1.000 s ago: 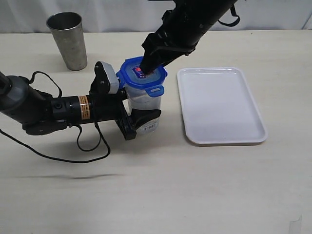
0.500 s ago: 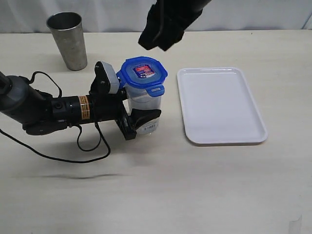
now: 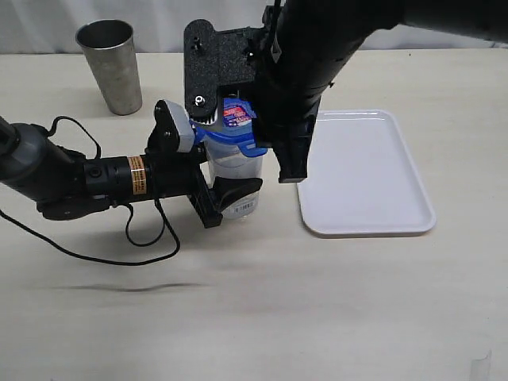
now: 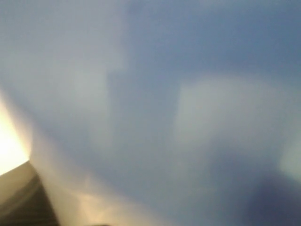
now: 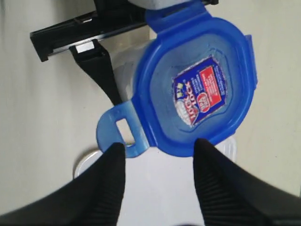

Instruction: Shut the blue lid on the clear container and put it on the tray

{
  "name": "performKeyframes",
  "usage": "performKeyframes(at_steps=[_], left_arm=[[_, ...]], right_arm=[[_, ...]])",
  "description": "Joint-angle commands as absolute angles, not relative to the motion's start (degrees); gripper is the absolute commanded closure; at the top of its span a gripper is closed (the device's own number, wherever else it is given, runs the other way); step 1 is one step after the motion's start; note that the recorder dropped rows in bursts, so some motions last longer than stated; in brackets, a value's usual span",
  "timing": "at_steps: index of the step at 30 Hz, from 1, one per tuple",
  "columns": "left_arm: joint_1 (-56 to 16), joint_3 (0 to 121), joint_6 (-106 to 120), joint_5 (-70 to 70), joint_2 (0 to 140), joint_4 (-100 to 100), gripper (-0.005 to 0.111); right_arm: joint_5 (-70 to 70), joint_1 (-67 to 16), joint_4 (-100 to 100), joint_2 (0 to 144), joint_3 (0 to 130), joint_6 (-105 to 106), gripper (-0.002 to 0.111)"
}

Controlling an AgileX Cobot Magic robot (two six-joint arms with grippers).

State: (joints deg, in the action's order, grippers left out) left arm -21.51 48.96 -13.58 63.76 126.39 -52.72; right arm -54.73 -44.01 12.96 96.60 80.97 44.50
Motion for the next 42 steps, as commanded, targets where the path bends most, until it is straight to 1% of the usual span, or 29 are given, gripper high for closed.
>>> performKeyframes(at_steps=[1, 18, 23, 26, 29, 31, 32, 36, 42], left_arm=[[-22.06, 48.82, -13.72, 60.5, 126.67, -53.93, 0.107], [-22.06, 48.82, -13.72, 60.65, 126.67, -53.93, 0.107], [-22.06, 48.82, -13.72, 60.72, 126.67, -54.33, 0.107], [-22.06, 48.82, -13.72, 61.73, 126.67, -55.87, 0.107], [-22.06, 48.82, -13.72, 62.06, 126.67, -56.4, 0.107], [-22.06, 48.82, -13.95, 62.31, 126.67, -56.4, 0.107], [-22.06, 48.82, -13.95, 62.46, 126.67, -56.54, 0.107], [-22.06, 48.82, -13.69, 62.46, 126.67, -56.87, 0.107], [-21.72, 48.82, -7.53, 62.1, 126.42, -56.32, 0.107]], right_arm=[[-49.93, -44.08, 14.06, 96.46, 80.29, 44.36, 0.065], [-49.29, -44.08, 11.37, 101.45, 78.65, 47.5, 0.065], [-44.33, -44.08, 11.64, 101.45, 73.7, 49.22, 0.065], [-38.75, -44.08, 13.1, 101.54, 68.55, 49.22, 0.065], [-36.84, -44.08, 13.15, 102.09, 66.62, 48.7, 0.065], [-33.97, -44.08, 13.15, 102.11, 64.96, 48.23, 0.067], [-33.1, -44.08, 13.15, 102.11, 64.18, 47.36, 0.07], [-35.47, -44.08, 11.87, 101.62, 63.8, 47.12, 0.071], [-39.7, -44.08, 1.74, 94.54, 63.93, 47.12, 0.07]])
